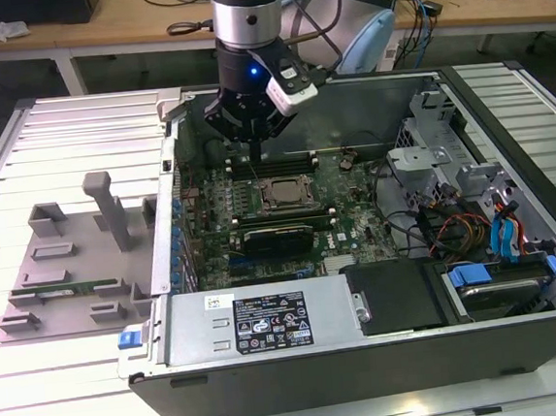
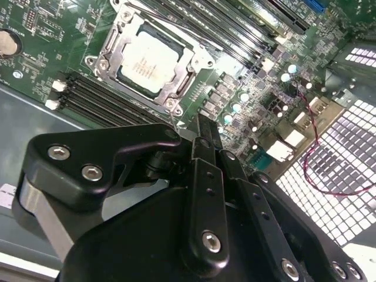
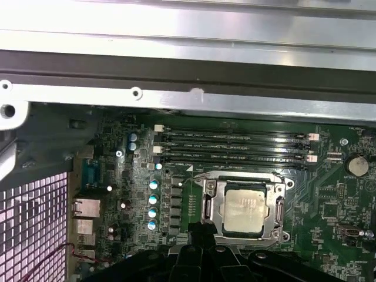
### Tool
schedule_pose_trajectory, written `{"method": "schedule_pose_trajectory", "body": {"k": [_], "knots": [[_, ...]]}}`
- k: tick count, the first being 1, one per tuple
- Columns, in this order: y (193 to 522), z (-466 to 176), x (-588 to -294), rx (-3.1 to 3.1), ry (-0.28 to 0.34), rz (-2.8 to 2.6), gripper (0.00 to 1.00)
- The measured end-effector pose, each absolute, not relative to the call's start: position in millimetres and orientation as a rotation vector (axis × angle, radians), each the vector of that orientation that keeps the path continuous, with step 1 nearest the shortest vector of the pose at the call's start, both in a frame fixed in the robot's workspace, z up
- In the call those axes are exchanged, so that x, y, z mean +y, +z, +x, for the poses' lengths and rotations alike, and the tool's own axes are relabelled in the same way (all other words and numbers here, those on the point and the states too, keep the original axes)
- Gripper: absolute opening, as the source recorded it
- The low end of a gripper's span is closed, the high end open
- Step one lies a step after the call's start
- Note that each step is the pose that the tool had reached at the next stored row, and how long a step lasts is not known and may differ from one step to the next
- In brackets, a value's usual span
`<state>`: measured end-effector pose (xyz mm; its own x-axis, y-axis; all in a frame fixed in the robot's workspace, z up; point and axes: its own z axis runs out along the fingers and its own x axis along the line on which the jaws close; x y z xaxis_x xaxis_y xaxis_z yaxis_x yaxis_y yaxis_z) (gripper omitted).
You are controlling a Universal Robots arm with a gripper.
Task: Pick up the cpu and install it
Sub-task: 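Install the first cpu locking lever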
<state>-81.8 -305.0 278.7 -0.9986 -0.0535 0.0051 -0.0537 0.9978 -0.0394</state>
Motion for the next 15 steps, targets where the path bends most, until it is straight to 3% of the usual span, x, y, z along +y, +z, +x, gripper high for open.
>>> {"method": "schedule_pose_trajectory", "body": {"k": [15], "knots": [[276,-107,-288,-3.136,0.058,0.084,0.11]]}}
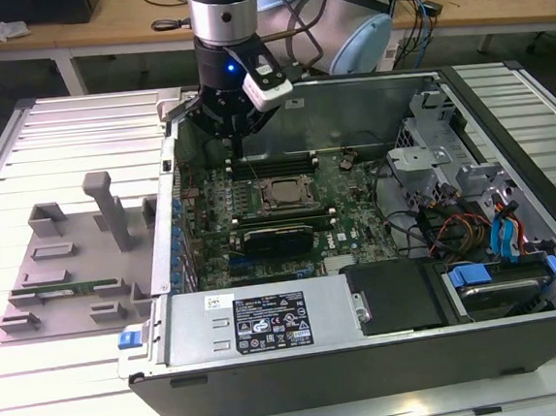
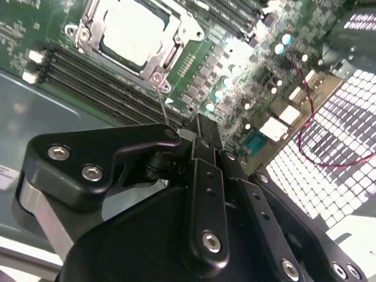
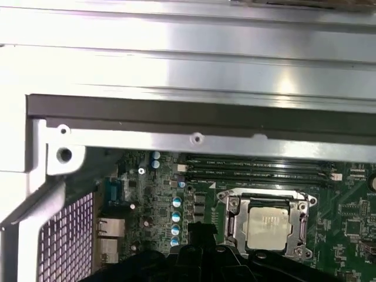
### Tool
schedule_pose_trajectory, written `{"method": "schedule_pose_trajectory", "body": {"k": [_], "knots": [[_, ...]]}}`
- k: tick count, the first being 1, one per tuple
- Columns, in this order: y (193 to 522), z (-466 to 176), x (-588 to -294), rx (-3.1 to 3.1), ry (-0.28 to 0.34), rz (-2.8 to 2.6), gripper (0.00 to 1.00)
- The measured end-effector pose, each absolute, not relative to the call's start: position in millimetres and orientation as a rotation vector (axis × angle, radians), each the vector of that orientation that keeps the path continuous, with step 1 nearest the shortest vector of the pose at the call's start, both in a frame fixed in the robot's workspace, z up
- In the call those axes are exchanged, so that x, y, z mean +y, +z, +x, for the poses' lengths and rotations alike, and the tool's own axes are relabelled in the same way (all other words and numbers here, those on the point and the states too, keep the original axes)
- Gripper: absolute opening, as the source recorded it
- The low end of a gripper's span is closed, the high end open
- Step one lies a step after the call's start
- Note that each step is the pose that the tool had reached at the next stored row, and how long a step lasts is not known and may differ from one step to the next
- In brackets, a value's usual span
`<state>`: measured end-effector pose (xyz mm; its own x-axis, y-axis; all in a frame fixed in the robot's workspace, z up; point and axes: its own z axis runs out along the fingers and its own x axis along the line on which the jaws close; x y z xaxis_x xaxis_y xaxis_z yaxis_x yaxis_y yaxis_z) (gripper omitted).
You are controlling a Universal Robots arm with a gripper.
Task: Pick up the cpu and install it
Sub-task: 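Install the first cpu locking lever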
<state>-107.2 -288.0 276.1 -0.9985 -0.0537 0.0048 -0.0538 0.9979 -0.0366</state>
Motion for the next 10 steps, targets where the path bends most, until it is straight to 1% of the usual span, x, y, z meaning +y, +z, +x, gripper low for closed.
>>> {"method": "schedule_pose_trajectory", "body": {"k": [10], "knots": [[263,-108,-274,-3.136,0.051,0.084,0.11]]}}
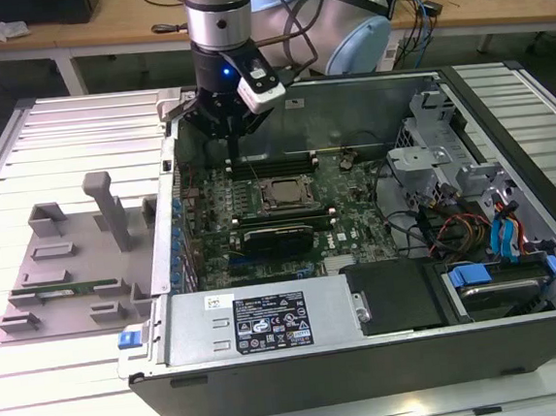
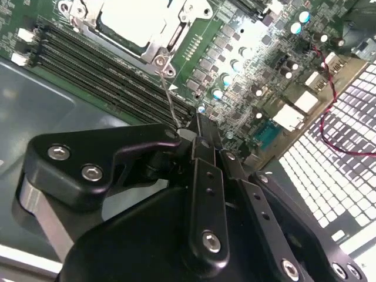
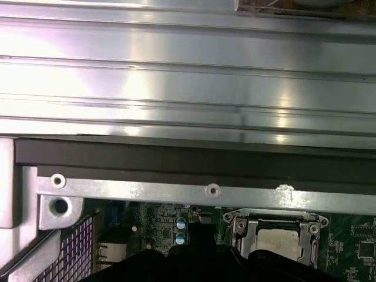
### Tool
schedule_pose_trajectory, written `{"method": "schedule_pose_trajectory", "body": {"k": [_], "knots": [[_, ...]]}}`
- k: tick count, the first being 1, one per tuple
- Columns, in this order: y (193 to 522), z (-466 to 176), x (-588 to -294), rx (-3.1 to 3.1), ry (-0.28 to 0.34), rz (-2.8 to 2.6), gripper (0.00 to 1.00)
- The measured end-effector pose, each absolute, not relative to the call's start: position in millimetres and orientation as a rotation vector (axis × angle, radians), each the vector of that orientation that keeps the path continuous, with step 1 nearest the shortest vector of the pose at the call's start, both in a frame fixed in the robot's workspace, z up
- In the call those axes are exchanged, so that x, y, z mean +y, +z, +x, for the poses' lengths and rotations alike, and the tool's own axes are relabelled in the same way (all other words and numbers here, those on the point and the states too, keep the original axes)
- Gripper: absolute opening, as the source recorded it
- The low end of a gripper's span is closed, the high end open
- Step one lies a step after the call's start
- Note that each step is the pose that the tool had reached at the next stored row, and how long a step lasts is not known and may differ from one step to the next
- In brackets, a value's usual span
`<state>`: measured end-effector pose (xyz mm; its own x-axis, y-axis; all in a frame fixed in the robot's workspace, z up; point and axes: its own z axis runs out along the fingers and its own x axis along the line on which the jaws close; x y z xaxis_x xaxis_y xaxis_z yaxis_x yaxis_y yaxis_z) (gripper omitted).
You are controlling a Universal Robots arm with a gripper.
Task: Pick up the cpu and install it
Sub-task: 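Install the first cpu locking lever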
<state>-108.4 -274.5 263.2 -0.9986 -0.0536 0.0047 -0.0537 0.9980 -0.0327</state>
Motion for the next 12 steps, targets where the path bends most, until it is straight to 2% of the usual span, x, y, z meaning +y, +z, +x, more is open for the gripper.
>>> {"method": "schedule_pose_trajectory", "body": {"k": [12], "knots": [[263,-92,-274,-3.136,0.051,0.084,0.11]]}}
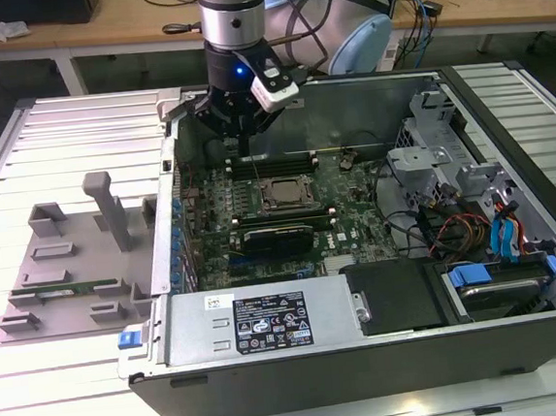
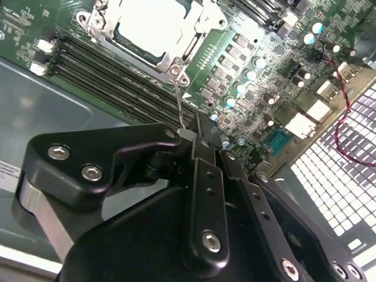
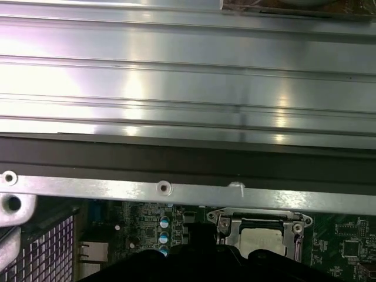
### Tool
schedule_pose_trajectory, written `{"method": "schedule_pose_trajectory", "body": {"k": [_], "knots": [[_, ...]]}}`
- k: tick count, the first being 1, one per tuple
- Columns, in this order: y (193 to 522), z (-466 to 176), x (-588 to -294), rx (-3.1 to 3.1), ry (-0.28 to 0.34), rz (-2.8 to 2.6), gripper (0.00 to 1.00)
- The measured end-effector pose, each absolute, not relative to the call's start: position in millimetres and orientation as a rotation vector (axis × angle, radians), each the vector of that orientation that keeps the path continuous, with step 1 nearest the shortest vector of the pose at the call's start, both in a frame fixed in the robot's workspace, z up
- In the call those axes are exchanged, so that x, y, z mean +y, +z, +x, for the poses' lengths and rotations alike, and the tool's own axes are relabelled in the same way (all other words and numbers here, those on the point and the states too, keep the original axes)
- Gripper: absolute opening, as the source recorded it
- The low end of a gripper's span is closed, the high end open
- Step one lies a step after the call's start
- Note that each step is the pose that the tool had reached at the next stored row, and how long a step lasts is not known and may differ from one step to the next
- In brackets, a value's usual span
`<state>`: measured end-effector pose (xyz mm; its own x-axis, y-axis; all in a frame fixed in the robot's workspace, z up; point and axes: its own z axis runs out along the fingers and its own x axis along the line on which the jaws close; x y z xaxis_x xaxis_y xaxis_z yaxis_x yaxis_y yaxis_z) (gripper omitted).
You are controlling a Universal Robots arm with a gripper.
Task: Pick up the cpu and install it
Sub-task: 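Install the first cpu locking lever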
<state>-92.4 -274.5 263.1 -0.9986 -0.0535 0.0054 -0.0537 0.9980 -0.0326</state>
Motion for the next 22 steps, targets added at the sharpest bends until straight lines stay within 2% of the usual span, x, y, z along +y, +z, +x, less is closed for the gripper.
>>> {"method": "schedule_pose_trajectory", "body": {"k": [22], "knots": [[259,-65,-274,-3.13,0.051,0.084,0.11]]}}
